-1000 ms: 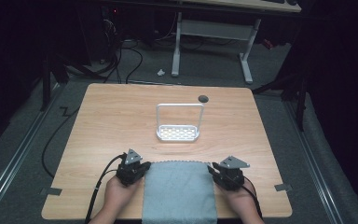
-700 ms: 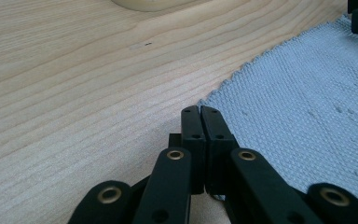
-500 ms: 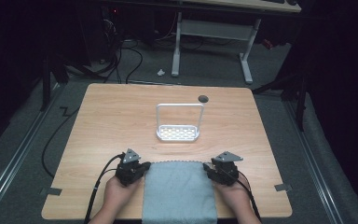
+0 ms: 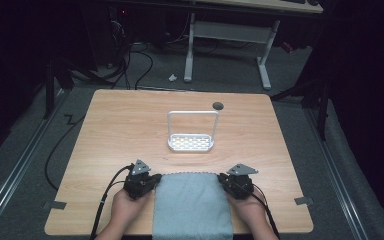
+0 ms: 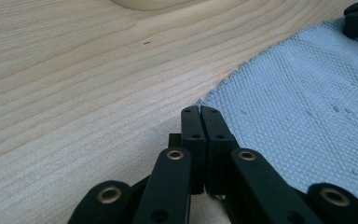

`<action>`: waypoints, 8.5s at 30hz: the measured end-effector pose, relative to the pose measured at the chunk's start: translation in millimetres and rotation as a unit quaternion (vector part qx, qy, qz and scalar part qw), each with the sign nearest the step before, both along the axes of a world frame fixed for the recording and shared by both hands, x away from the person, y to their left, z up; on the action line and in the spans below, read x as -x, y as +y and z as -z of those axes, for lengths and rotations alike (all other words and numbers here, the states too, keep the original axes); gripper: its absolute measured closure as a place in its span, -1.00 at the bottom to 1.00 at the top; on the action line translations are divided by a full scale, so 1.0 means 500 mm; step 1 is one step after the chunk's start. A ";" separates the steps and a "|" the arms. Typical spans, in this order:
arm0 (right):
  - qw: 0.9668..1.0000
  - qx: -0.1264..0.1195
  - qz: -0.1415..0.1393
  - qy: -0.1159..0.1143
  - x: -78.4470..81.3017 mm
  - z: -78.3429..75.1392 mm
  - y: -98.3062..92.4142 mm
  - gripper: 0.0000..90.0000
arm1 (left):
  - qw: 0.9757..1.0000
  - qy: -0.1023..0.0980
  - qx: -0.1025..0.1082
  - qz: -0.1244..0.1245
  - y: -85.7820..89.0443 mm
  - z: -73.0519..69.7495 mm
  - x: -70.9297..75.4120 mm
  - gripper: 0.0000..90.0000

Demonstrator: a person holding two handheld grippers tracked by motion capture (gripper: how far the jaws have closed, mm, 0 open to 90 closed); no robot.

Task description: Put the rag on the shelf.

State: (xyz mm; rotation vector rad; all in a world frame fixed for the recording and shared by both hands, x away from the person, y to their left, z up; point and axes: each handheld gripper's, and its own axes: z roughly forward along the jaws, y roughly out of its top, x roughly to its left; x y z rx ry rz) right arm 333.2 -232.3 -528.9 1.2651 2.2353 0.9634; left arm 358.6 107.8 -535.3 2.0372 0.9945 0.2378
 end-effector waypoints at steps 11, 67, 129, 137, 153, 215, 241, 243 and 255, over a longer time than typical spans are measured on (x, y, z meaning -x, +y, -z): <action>1.000 -0.002 -0.004 -0.004 0.000 0.001 0.000 0.99 | 1.000 0.000 -0.001 -0.003 0.000 -0.001 0.000 0.98; 0.973 -0.093 0.004 -0.211 0.013 -0.188 -0.016 0.99 | 0.976 -0.174 0.127 -0.017 0.005 -0.191 0.000 0.99; 0.951 -0.109 0.042 -0.286 -0.223 -0.410 -0.032 1.00 | 0.950 -0.294 0.065 -0.080 -0.030 -0.414 -0.234 0.99; 0.957 -0.095 0.046 -0.271 -0.265 -0.404 -0.032 0.99 | 0.955 -0.277 0.054 -0.091 -0.037 -0.399 -0.268 0.99; 0.973 -0.070 0.037 -0.217 -0.317 -0.346 -0.032 0.99 | 0.975 -0.207 -0.001 -0.081 -0.049 -0.318 -0.315 0.99; 0.986 -0.106 0.017 -0.130 -0.277 -0.125 -0.020 0.99 | 0.991 -0.124 0.039 -0.014 -0.037 -0.126 -0.232 0.98; 0.989 -0.075 0.045 -0.121 -0.265 -0.114 -0.048 0.64 | 0.992 -0.115 0.039 -0.038 -0.007 -0.126 -0.218 0.54; 0.989 -0.074 0.048 -0.120 -0.259 -0.116 -0.059 0.63 | 0.991 -0.117 0.039 -0.043 -0.001 -0.127 -0.215 0.51; 0.988 -0.069 0.042 -0.135 -0.221 -0.130 -0.081 0.58 | 0.990 -0.121 0.045 -0.061 0.028 -0.125 -0.196 0.43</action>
